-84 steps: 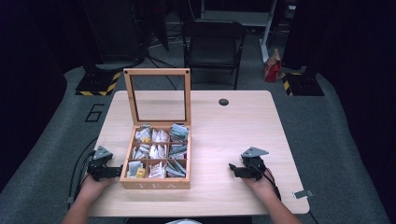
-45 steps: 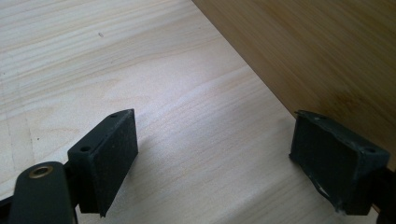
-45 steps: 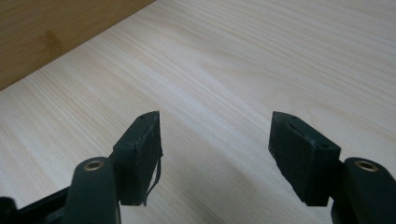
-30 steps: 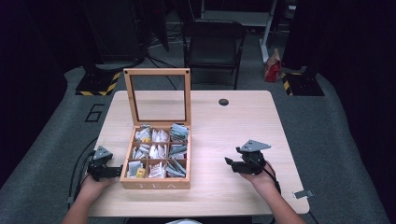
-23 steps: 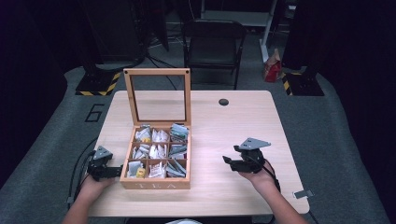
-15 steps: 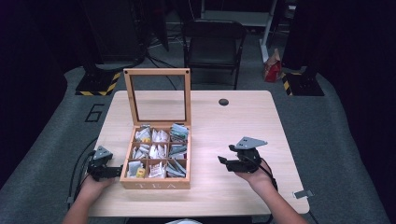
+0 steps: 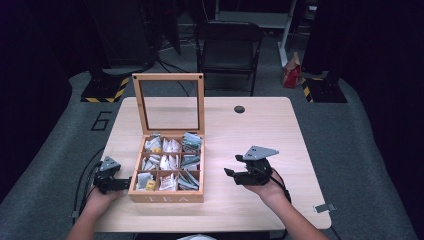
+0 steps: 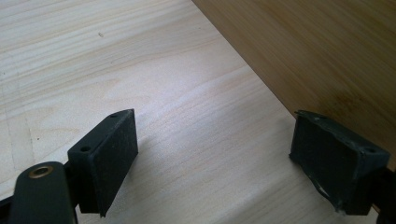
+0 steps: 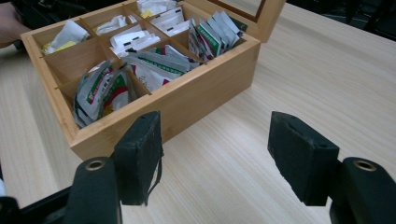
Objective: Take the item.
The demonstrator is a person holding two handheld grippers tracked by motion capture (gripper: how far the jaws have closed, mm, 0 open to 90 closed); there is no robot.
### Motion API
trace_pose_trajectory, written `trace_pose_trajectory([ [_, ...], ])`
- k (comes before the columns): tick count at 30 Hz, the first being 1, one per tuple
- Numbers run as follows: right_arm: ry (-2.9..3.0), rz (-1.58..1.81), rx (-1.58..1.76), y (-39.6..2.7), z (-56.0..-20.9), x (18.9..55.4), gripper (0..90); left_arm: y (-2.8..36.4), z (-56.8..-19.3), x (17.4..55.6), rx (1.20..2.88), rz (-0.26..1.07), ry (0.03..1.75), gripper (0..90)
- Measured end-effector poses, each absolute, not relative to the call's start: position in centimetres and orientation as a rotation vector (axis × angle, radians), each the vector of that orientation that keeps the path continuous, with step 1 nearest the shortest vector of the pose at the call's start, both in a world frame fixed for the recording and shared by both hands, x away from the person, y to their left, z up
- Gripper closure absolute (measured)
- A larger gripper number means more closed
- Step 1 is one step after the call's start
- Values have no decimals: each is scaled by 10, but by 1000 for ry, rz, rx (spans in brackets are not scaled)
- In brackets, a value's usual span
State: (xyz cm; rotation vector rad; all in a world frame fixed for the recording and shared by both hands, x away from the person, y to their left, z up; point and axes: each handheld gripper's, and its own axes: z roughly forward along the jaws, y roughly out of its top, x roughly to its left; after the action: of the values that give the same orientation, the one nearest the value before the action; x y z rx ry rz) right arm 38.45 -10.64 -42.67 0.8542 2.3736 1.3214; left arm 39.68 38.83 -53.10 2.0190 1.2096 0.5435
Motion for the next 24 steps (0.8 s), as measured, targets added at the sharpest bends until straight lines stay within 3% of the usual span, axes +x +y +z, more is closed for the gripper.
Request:
trace_pose_trajectory([
  [24,2407,1381,752,-72,-416,382,365,388,-531,397,2019,543,1210,145],
])
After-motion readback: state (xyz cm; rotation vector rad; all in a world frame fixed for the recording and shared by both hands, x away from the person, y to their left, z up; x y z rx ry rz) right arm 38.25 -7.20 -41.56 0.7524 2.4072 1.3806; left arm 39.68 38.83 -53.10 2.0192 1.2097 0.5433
